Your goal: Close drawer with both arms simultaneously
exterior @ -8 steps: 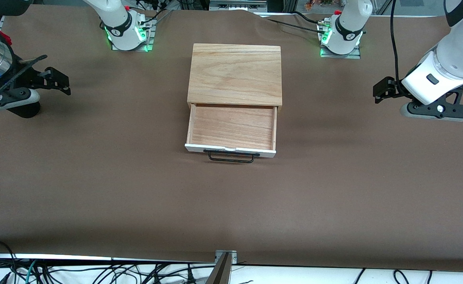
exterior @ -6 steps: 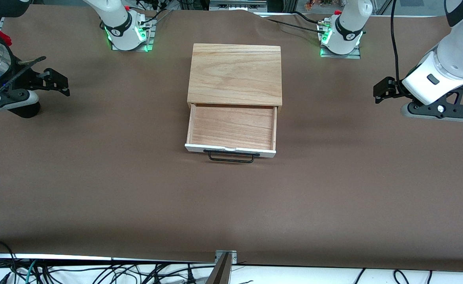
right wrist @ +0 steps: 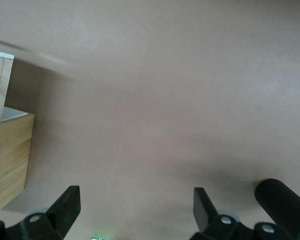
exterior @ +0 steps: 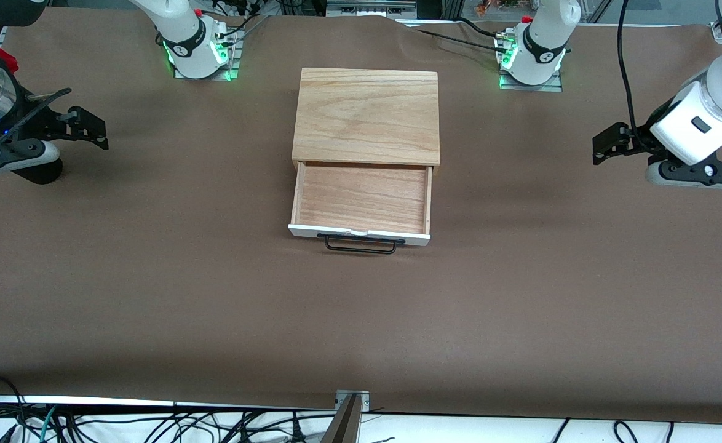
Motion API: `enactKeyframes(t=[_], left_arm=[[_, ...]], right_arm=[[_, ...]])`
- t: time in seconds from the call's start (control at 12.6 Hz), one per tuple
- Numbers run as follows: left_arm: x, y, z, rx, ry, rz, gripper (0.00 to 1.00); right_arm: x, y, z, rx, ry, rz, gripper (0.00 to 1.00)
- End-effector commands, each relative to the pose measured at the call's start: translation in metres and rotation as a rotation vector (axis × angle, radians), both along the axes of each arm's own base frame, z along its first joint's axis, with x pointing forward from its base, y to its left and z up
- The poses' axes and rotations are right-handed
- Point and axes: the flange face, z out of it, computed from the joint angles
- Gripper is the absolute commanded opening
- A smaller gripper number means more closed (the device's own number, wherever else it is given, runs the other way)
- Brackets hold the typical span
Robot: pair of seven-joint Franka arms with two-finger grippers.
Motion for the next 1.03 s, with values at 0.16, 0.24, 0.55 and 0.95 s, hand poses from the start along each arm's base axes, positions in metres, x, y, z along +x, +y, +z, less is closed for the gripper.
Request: enactKeyframes(t=[0.16,0.24,0.55,0.95], left_arm=[[-0.016,0.001,0.003,-0.019,-0.021,-0.087,1.00],[-0.015,-0.001,0.004,-0.021,-0.026,-0.084,1.00],[-0.011,0.002,0.000,-0.022,-0.020,-0.077,1.00],[-0.010,0.004,-0.001,-0.022,-0.017,-0.073,1.00]], right_arm=[[0.005,0.000,0.031,-0.005,-0.054,-0.002,1.00],[0.005,0.000,0.033,-0.004,-0.057,-0.009,1.00],[0.005,0.001,0.032,-0.003,-0.057,-0.011,1.00],[0.005,-0.001,0.032,-0.007,-0.055,0.001,1.00]])
